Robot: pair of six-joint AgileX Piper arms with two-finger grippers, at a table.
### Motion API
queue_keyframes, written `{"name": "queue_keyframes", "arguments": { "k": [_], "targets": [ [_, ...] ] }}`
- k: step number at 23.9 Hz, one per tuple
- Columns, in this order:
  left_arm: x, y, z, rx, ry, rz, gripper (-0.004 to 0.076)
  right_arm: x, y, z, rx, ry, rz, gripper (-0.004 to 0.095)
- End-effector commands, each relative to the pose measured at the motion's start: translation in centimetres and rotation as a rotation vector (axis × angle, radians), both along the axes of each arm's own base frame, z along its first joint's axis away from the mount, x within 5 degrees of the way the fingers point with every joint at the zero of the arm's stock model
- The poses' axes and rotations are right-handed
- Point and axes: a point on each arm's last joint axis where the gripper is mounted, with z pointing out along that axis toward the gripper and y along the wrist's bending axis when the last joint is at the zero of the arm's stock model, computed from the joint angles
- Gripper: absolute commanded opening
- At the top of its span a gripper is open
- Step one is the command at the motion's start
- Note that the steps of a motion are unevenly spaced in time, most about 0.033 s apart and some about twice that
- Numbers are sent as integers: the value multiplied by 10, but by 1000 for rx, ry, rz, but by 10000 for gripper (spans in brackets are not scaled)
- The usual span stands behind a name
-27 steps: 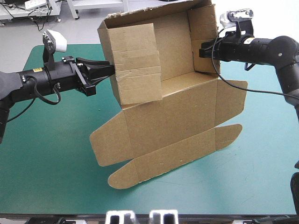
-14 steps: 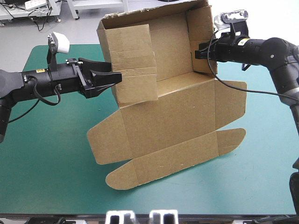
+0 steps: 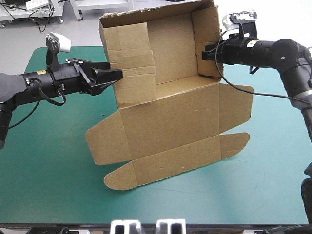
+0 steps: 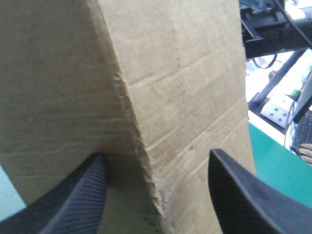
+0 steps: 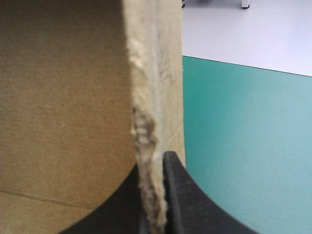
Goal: Fold the box
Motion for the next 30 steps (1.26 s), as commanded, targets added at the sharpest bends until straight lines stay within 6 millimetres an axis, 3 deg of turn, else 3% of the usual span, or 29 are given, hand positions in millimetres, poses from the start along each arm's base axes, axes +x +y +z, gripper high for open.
{"name": "queue_keyframes", "arguments": {
  "k": [1, 5, 11, 13, 16, 17, 23, 26, 30],
  "targets": [
    [-1, 1, 13, -41, -37, 68, 368, -15, 3, 28, 115, -80, 4, -3],
    [12, 4, 8, -40, -34, 114, 331, -19, 5, 28, 114, -66, 25, -3],
    [37, 5, -8, -60, 33, 159, 262, -36, 26, 37, 99, -95, 81, -3],
    [47, 6, -16, -59, 56, 170, 190, -45, 37, 38, 73, -86, 93, -3],
    [55, 14, -20, 24, 4, 261, -8, -58, 53, 41, 76, -79, 135, -3],
    [56, 15, -20, 32, -2, 277, -11, -60, 55, 41, 77, -78, 144, -3],
    [42, 15, -11, -2, 39, 279, -11, -63, 54, 30, -24, 14, 87, -3],
    [21, 20, 4, 107, 56, 303, -11, -66, 50, 24, -64, 109, 57, -3],
    [10, 24, 17, 206, 119, 319, -11, -71, 43, 12, -153, 236, 19, -3]
  ]
}}
